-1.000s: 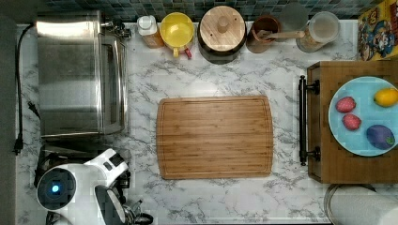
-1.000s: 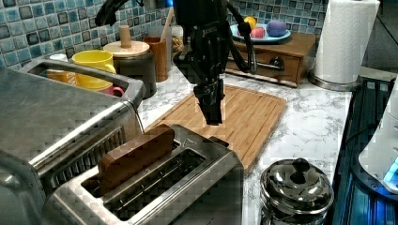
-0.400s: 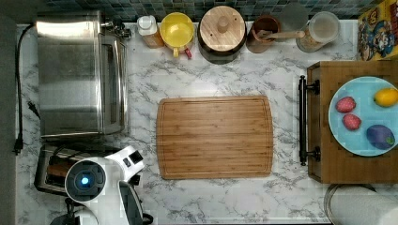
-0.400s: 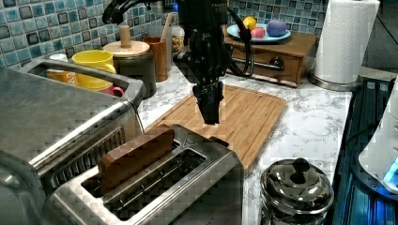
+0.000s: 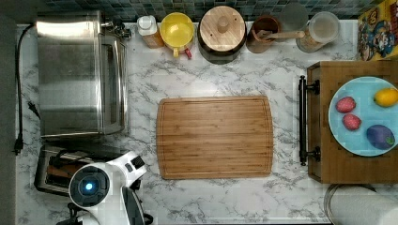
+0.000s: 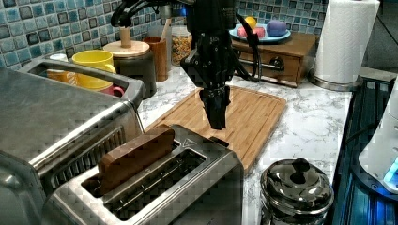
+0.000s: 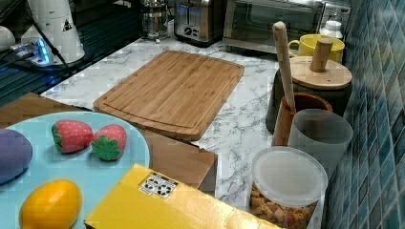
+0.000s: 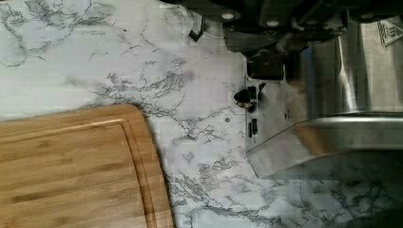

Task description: Turn on the toaster.

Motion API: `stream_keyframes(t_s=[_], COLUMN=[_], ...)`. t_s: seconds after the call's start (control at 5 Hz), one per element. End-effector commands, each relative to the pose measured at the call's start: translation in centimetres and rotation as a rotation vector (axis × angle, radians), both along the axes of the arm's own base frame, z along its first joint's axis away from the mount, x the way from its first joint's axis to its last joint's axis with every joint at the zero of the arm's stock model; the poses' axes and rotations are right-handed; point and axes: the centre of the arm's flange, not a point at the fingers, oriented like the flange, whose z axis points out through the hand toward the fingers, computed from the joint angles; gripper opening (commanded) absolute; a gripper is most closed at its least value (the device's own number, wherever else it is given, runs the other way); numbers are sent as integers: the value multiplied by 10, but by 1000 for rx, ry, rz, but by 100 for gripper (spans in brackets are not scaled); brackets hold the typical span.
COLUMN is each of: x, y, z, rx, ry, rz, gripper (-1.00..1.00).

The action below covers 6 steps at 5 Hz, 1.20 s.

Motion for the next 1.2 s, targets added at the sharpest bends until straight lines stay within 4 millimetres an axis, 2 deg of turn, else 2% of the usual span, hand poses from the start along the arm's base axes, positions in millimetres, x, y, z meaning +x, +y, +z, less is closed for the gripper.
stream_keyframes(t_s=[0.2,0.6,1.0,1.2], x=[-2,8,-5,-21], y=[6,-1,8,11], z=[-13,-31,-56,-71], rx=[3,-29,-11,6], ry=[-29,21,61,65], rz=[11,-23,49,85], gripper=[-100,-100,-100,-100])
